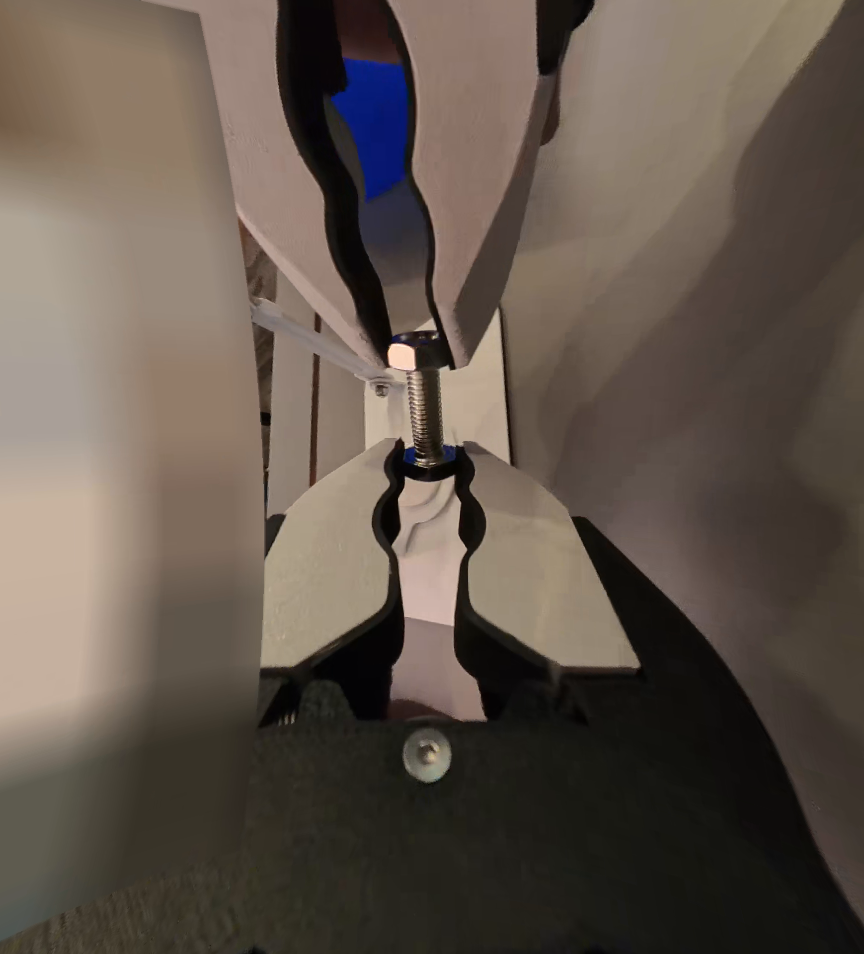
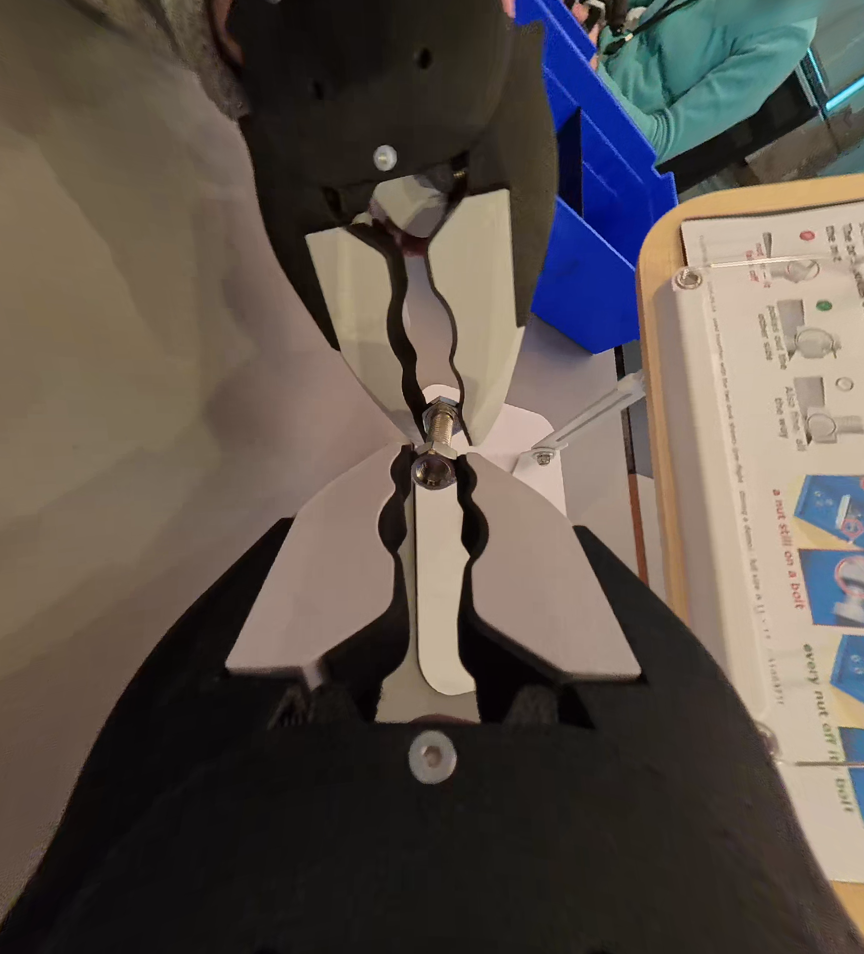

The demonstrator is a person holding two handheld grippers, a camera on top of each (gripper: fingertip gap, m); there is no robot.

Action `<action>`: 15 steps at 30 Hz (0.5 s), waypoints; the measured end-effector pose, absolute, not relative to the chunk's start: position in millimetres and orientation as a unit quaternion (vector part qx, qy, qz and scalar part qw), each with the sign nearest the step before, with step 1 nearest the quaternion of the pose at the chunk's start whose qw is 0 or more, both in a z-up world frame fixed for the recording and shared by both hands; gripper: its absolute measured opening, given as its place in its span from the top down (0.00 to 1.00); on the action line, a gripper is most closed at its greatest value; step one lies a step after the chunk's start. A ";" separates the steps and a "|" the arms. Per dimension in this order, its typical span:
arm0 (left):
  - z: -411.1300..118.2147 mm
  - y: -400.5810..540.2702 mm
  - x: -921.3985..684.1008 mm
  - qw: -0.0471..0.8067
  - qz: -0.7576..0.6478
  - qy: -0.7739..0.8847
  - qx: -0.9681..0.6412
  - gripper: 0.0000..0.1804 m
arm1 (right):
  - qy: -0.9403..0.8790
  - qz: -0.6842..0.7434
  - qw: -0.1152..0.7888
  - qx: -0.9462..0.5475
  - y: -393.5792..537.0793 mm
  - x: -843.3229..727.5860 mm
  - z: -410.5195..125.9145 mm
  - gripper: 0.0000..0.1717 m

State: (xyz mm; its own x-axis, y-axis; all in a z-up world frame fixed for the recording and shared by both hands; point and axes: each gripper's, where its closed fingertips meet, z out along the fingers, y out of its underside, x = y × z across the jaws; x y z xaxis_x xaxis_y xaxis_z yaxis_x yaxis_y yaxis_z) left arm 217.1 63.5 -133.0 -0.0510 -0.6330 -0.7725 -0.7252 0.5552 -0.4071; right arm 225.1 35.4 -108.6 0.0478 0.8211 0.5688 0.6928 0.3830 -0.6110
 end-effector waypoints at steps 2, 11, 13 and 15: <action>-131.9 67.9 217.0 0.513 0.079 0.717 -0.466 0.90 | -0.668 0.078 0.476 -0.567 38.7 226.2 -109.2 0.90; -120.9 81.1 216.4 0.566 0.240 0.677 -0.405 0.91 | -0.463 0.266 0.513 -0.673 57.6 233.1 -111.7 0.90; -119.4 80.6 217.6 0.577 0.253 0.673 -0.389 0.91 | -0.416 0.322 0.512 -0.680 58.7 234.6 -111.5 0.90; -117.0 80.0 218.5 0.583 0.257 0.672 -0.378 0.90 | -0.391 0.363 0.508 -0.676 57.5 235.2 -109.1 0.90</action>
State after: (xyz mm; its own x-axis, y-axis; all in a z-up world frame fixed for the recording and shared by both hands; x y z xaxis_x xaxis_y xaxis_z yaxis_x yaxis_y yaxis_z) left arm 218.5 80.0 -117.0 -0.0340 -0.2085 -0.9774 -0.8076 0.5819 -0.0960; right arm 235.2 57.5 -109.1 0.4309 0.8975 -0.0936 0.1599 -0.1781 -0.9709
